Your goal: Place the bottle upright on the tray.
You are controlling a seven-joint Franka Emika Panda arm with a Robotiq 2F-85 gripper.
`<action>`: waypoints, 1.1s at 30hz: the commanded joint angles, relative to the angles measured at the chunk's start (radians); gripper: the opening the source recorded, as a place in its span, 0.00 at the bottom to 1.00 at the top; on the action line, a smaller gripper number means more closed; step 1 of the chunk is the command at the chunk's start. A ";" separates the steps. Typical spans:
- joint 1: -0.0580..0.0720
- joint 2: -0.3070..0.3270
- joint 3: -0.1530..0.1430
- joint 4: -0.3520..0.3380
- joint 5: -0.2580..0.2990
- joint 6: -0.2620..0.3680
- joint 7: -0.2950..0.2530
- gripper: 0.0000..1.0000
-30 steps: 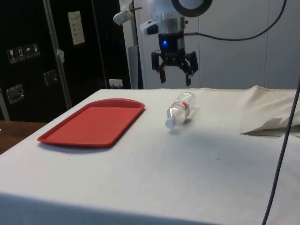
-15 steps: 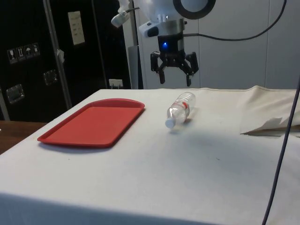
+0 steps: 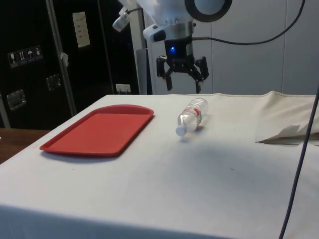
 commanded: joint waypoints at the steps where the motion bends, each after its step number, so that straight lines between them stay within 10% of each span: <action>1: -0.001 0.007 0.003 0.005 -0.043 0.006 0.037 1.00; 21: 0.002 0.014 0.025 0.008 -0.215 -0.014 0.188 1.00; 33: 0.002 0.012 0.033 0.003 -0.207 -0.017 0.187 1.00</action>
